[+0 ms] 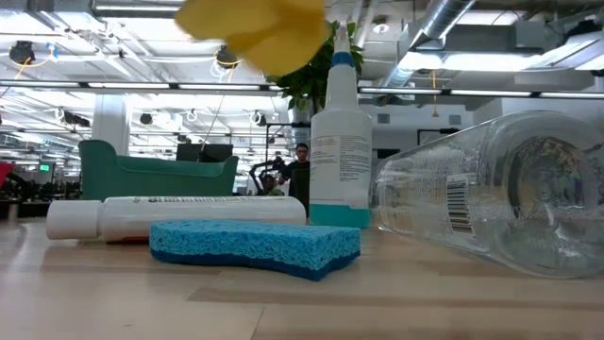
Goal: Pick & Place Kitchen Items
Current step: Put the yellow towel into the green bin
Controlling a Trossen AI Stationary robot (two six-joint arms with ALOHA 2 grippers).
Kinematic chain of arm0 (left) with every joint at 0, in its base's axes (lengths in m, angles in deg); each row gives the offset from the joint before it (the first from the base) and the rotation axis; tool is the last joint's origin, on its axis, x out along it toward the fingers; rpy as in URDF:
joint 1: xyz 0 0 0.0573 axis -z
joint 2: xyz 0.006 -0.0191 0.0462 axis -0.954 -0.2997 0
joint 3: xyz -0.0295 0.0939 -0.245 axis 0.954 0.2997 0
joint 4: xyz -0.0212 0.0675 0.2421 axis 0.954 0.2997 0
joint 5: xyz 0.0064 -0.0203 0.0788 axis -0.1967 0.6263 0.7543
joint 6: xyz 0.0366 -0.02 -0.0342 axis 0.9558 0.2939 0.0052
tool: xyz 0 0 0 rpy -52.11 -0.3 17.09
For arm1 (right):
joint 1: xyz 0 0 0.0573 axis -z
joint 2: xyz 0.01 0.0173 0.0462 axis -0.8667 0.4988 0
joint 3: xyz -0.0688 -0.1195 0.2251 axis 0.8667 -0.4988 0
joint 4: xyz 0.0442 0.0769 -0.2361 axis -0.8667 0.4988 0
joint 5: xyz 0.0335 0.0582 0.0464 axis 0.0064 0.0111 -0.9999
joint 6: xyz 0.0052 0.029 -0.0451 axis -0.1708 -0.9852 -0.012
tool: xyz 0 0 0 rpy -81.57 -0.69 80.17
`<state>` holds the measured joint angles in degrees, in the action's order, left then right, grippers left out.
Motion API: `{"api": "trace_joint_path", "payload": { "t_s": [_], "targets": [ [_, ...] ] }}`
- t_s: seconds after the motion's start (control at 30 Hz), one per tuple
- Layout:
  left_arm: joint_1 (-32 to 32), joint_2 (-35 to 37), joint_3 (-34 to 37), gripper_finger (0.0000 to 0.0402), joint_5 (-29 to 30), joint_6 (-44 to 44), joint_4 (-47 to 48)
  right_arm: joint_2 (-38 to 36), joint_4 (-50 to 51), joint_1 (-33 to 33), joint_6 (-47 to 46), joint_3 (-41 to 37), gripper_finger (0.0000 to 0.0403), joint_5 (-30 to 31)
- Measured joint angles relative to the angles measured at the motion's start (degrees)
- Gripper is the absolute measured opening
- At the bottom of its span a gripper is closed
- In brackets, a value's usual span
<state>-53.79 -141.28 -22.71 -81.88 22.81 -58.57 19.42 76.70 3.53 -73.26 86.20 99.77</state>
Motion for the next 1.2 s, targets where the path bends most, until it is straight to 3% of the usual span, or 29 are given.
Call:
{"api": "trace_joint_path", "payload": {
  "t_s": [0.1, 0.2, 0.6, 0.73, 0.83, 0.93, 1.2],
  "targets": [
    [0.3, 3.6, 1.4, 0.0003, 1.8, 0.0, 7.6, 0.0, -0.1, -1.2, 0.1, 0.0, 0.0248, 2.1],
    [1.0, 6.7, 3.9, 0.0001, 8.3, -0.8, 12.6, 0.0, -0.1, -1.6, 0.1, 0.0, 0.0248, 3.2],
    [0.9, 18.4, 12.3, 0.0002, 51.9, -4.7, 17.2, 0.0, -0.9, -1.6, 1.6, 0.0, 0.0248, 3.7],
    [-1.6, 20.5, 15.7, 0.0001, 60.8, -4.7, 15.9, 0.0, -0.9, -1.6, 1.6, 0.0, 0.0248, 4.4],
    [-6.6, 22.6, 17.1, 0.0002, 60.8, -4.7, 15.7, 0.0, -1.0, -1.6, 1.6, 0.0, 0.0248, 4.4],
    [-13.4, 24.4, 17.8, 0.0001, 56.7, -4.4, 15.8, 0.0, -1.4, -1.6, 2.4, 0.0, 0.0248, 4.4],
    [-32.5, 25.2, 17.7, 0.0001, 38.6, -0.4, 15.1, 0.0, -1.4, -1.4, 3.1, 0.0, 0.0248, 4.4]
  ]
}}
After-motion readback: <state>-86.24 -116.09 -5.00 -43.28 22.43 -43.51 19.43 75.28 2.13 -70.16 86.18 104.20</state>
